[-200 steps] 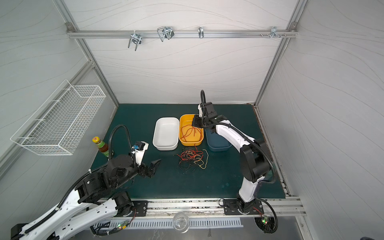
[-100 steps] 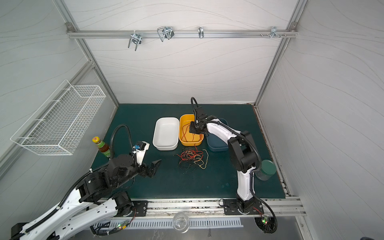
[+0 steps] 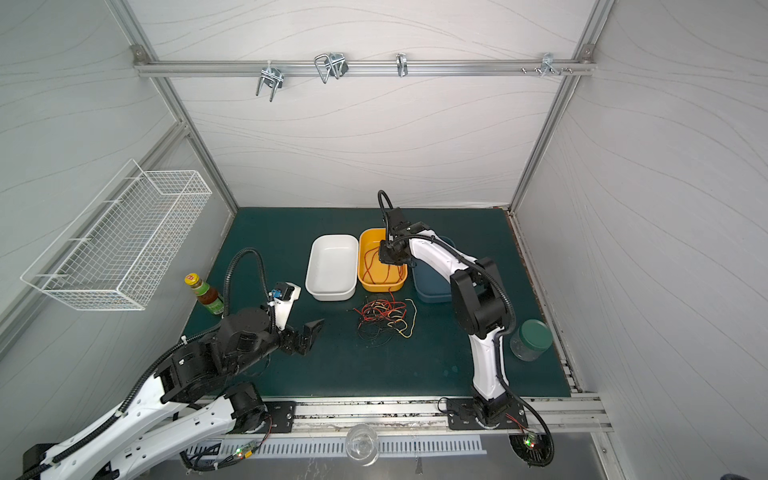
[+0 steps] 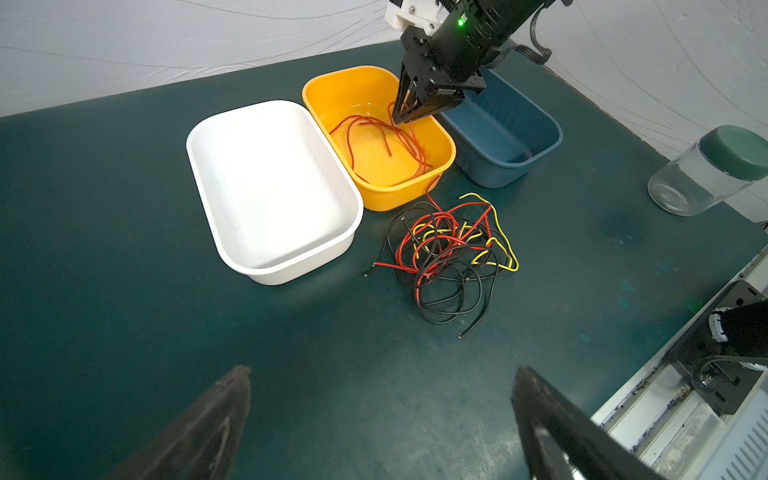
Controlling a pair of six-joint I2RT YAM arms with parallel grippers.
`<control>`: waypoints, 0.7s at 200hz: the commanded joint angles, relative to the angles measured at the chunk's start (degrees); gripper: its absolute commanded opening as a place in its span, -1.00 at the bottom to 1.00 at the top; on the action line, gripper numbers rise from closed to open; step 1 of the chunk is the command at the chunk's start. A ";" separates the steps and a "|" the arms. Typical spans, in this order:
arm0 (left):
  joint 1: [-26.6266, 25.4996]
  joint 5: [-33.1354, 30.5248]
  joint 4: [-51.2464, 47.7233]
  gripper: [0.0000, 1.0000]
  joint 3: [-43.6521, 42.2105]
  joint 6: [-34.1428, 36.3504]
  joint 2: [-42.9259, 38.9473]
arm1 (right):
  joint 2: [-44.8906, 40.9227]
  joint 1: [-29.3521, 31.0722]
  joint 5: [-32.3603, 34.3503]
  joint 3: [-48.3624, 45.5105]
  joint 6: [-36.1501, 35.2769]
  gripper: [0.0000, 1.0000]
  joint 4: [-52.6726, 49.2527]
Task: Untangle the cables
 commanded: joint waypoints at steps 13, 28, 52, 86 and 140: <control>-0.14 0.57 1.63 0.98 1.42 0.13 0.61 | -1.97 1.43 2.76 2.85 -1.92 -0.36 -5.23; -0.14 0.63 1.50 0.98 1.42 0.09 0.80 | -2.92 1.59 2.81 3.54 -2.10 -0.26 -6.03; -0.17 0.66 1.54 0.98 1.42 0.10 1.26 | -4.62 1.98 3.18 4.60 -2.46 -0.19 -7.11; -0.12 0.84 1.36 0.98 1.51 0.06 1.94 | -7.11 2.57 3.91 4.76 -3.19 -0.10 -8.61; -0.12 0.88 1.07 0.98 1.72 0.12 2.81 | -10.42 2.91 5.40 2.37 -4.87 0.00 -10.74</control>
